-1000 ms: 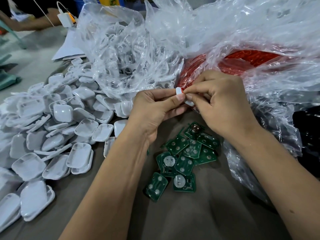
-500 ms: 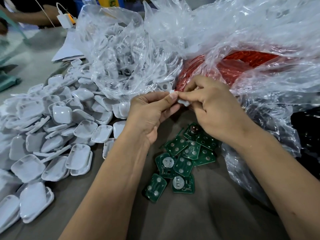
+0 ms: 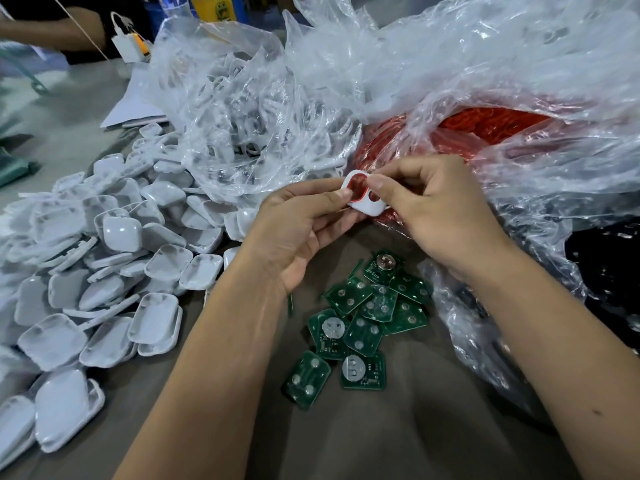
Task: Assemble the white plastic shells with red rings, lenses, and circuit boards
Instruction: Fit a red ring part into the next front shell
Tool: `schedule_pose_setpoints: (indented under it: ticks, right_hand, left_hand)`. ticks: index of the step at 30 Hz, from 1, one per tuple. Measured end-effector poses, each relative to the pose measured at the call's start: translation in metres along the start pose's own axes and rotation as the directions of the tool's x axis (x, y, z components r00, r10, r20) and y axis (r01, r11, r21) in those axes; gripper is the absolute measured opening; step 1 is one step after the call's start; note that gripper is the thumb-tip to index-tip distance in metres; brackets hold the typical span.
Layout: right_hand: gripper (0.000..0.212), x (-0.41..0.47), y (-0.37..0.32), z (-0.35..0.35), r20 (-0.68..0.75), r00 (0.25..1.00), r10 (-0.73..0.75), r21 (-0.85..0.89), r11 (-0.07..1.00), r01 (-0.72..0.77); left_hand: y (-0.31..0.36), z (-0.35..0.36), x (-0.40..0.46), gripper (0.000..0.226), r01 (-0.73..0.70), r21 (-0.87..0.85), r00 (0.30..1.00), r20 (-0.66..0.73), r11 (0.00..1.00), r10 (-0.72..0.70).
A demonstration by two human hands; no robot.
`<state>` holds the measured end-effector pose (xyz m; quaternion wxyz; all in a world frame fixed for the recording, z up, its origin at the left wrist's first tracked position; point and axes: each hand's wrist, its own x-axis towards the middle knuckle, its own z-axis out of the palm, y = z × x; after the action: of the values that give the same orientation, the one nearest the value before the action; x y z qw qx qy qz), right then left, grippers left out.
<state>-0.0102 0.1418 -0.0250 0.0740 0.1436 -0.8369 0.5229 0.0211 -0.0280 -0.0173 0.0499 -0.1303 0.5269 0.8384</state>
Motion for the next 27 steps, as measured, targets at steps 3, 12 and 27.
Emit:
schedule_pose_setpoints:
  ticks: [3, 12, 27]
  right_hand:
    - [0.009, 0.0008, 0.0011, -0.0016, 0.004, 1.0, 0.017, 0.045, 0.999, -0.017]
    - [0.01, -0.0016, 0.0018, -0.0028, 0.049, 0.999, -0.013, 0.069, 0.998, 0.009]
    - [0.014, -0.0033, 0.0004, 0.0019, 0.1, 0.994, 0.036, 0.118, 0.992, -0.047]
  left_hand:
    - [-0.0038, 0.0045, -0.0026, 0.021, -0.076, 0.125, 0.997, 0.004, 0.989, 0.076]
    - [-0.0058, 0.0083, -0.0049, 0.014, -0.064, 0.255, 0.994, -0.065, 0.965, 0.083]
    - [-0.007, 0.0039, 0.0043, 0.011, -0.055, 0.125, 0.991, -0.116, 0.991, 0.07]
